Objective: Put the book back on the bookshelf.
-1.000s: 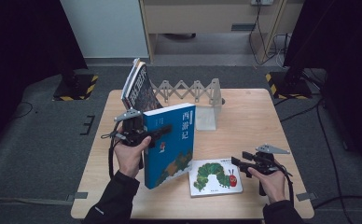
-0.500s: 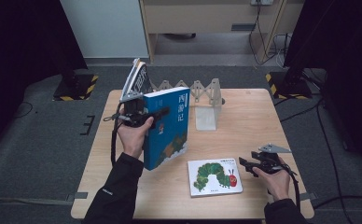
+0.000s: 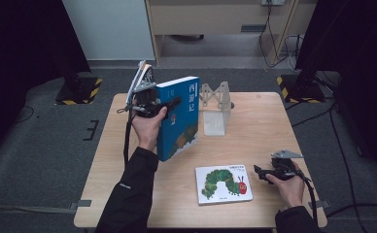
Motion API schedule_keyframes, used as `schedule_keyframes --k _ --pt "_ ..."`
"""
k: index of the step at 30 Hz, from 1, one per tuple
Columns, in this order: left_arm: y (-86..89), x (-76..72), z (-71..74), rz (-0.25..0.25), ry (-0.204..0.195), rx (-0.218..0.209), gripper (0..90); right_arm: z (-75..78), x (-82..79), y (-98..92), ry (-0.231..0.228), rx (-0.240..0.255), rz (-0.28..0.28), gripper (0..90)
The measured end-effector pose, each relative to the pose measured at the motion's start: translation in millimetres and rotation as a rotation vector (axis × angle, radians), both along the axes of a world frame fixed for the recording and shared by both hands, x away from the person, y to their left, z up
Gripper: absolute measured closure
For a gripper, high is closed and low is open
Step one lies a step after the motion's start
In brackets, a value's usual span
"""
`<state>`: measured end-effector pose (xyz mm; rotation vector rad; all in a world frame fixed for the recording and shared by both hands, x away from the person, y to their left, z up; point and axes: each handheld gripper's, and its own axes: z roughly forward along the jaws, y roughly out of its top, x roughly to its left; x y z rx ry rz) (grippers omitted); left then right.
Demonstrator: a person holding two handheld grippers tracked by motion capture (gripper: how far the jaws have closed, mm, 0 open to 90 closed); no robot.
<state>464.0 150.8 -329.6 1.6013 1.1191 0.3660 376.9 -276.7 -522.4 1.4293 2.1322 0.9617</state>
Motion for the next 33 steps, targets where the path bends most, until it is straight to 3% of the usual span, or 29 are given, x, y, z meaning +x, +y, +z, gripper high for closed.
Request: schedule_keyframes --k 5,12,21,28,33 --pt "-1.4 18.0 -6.5 0.010 0.028 -0.012 59.9 -3.7 -0.2 -3.2 0.020 -0.018 -0.015 15.4" --pt "-3.5 37.5 -10.5 0.071 -0.020 0.012 59.8 -7.7 0.8 -4.5 0.035 -0.036 -0.021 14.5" --pt "-9.0 63.8 -20.6 0.113 0.015 0.000 59.7 -10.7 0.6 -7.3 0.036 -0.051 -0.032 13.5" --pt "-21.5 73.7 -23.5 0.117 0.000 0.034 59.7 -11.6 0.2 -7.7 0.027 -0.057 -0.037 12.8" --pt "-27.7 79.0 -30.4 0.139 0.001 0.024 59.7 -12.8 0.0 -6.9 0.023 -0.053 -0.038 10.7"
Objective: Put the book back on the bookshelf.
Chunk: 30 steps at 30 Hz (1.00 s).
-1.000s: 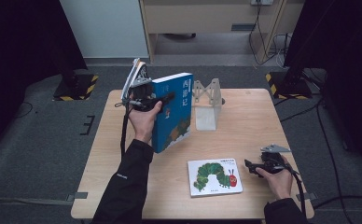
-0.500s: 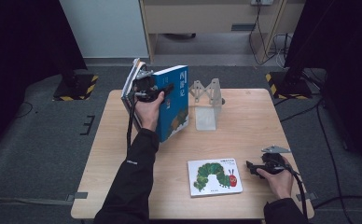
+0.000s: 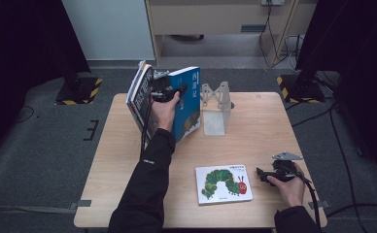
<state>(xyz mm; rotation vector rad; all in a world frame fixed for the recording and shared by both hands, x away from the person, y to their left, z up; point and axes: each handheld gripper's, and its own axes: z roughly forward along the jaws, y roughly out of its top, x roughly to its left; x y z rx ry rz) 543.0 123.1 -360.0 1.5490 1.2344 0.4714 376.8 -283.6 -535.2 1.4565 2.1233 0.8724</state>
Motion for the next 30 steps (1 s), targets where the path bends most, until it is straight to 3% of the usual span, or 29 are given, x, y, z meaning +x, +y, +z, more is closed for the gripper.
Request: schedule_keyframes --k 6,15,27,30 --pt "-12.5 7.8 -7.5 -0.006 -0.009 0.055 59.7 -1.0 0.6 0.4 -0.006 -0.003 -0.001 9.3" --pt "-15.9 12.0 -11.5 0.002 -0.015 0.047 59.5 -1.5 -0.4 -0.1 -0.010 0.001 -0.008 8.8" --pt "-20.2 -2.8 -14.5 0.003 -0.045 0.097 58.9 -1.8 -1.0 -0.3 -0.011 0.001 -0.007 8.5" --pt "-21.7 -8.0 -13.0 -0.001 -0.041 0.131 59.0 -2.2 -1.0 -0.6 -0.018 -0.001 -0.002 8.1"
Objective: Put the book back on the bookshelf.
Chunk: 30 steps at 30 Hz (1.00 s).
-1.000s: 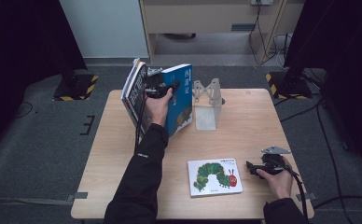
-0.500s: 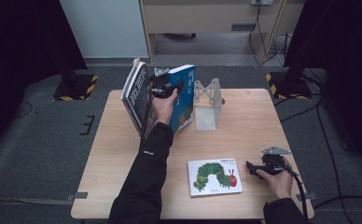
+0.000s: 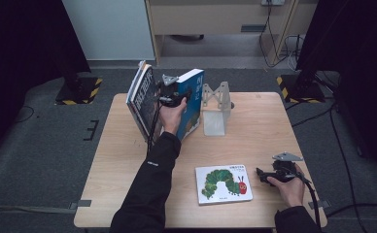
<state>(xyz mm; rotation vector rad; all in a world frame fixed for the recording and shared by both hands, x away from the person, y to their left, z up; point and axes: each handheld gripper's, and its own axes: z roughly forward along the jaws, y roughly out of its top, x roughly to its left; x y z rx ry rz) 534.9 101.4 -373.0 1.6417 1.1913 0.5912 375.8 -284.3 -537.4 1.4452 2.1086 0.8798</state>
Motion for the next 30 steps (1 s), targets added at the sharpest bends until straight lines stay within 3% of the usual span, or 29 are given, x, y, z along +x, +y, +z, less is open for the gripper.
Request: schedule_keyframes --k 11,23,30 --pt "8.1 -30.9 -5.2 -0.022 -0.013 0.059 59.1 -1.0 -0.8 0.8 -0.005 0.008 -0.003 6.8" --pt "17.7 -57.2 -19.1 -0.019 -0.044 0.050 59.1 -1.2 -0.5 0.7 -0.006 0.007 0.003 6.3" --pt "24.3 -69.1 -29.5 -0.003 -0.087 0.045 58.9 -1.2 -0.7 0.9 -0.005 0.007 0.002 6.2"
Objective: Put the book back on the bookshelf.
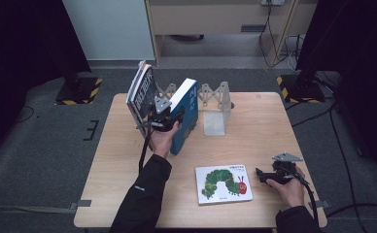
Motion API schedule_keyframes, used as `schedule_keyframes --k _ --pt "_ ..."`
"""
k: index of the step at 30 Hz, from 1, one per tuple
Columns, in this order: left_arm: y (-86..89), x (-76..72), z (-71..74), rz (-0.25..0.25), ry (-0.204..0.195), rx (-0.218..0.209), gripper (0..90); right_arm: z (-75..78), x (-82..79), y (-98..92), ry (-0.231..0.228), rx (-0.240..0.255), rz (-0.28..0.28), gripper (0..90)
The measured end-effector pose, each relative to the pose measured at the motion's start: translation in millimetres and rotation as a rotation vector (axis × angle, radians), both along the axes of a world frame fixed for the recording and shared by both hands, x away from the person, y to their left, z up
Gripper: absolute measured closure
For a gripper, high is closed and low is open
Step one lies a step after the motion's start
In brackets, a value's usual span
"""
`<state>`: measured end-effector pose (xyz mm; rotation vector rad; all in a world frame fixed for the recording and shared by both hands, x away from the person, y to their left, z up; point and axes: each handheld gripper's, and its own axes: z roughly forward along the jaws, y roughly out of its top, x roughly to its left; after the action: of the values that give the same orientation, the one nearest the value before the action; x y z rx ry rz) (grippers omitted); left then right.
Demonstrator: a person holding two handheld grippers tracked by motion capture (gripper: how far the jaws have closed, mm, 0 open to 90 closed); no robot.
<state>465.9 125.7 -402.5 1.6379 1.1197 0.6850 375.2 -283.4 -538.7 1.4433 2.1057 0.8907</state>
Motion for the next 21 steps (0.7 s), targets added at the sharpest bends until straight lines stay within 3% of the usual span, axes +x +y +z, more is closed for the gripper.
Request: schedule_keyframes --k 6,10,21 --pt "1.9 -3.4 -2.6 -0.006 -0.018 -0.012 58.3 0.0 0.0 0.3 0.000 -0.002 -0.002 6.0" --pt "0.7 -6.5 -8.6 -0.011 -0.047 -0.053 57.4 0.0 -0.1 0.5 0.001 -0.003 -0.003 5.9" --pt "-3.8 -1.7 -10.2 0.015 -0.066 -0.045 58.0 -0.2 0.3 1.1 0.000 -0.001 -0.007 5.6"
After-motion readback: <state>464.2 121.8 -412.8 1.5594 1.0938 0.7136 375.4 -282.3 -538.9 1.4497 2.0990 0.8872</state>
